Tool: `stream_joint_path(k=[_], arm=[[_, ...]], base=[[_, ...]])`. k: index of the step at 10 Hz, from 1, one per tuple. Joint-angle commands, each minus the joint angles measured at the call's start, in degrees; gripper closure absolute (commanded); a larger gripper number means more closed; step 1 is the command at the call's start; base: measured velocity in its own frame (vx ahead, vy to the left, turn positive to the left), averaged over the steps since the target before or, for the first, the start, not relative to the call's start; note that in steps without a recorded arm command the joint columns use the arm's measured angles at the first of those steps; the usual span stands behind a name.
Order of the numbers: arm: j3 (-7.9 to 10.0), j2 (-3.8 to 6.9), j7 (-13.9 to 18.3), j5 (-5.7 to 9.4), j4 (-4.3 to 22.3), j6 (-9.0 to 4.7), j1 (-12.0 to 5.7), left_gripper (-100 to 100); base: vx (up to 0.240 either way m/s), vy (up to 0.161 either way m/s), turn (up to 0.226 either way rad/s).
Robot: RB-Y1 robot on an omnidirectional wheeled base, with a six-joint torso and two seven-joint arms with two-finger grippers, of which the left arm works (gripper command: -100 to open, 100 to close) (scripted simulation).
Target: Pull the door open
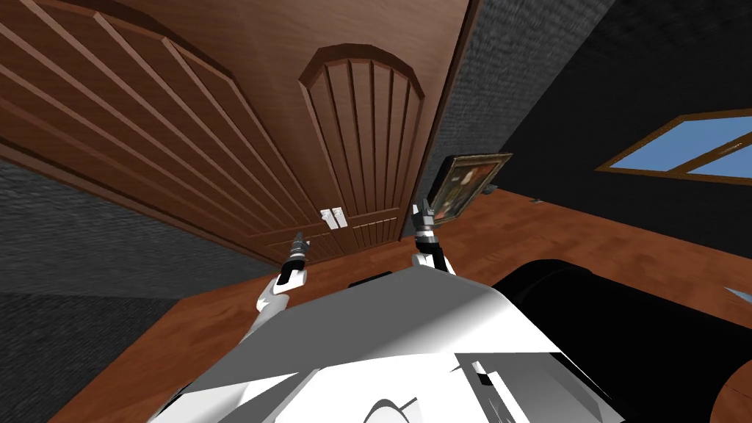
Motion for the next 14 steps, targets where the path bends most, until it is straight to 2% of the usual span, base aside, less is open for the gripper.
stream_joint_path(k=[1, 2, 4, 7, 10, 11, 12, 14], arm=[[1.63, 0.95, -0.37, 0.22, 0.47, 0.63, 0.75, -100], [2.55, 1.49, -0.54, 0.35, 0.96, 0.78, 1.05, -100], [3.05, 1.48, -0.81, 0.38, 1.3, 0.87, 0.77, -100], [1.95, 0.2, -0.97, 0.15, 0.89, 0.71, -0.51, -100], [-0.3, -1.98, -1.03, -0.28, -0.06, 0.36, -2.48, -100], [0.09, -1.33, -0.8, -0.15, 0.61, 0.11, -2.13, -100], [0.09, -1.33, -0.8, -0.15, 0.61, 0.11, -2.13, 100], [0.09, -1.33, -0.8, -0.15, 0.61, 0.11, -2.13, 100]], base=[[-0.004, 0.095, 0.127], [0.056, 0.101, 0.134], [0.174, 0.042, 0.021], [0.208, -0.049, -0.108], [0.226, -0.151, -0.186], [0.086, -0.076, -0.025], [-0.005, 0.009, 0.028], [-0.035, 0.022, -0.022]])
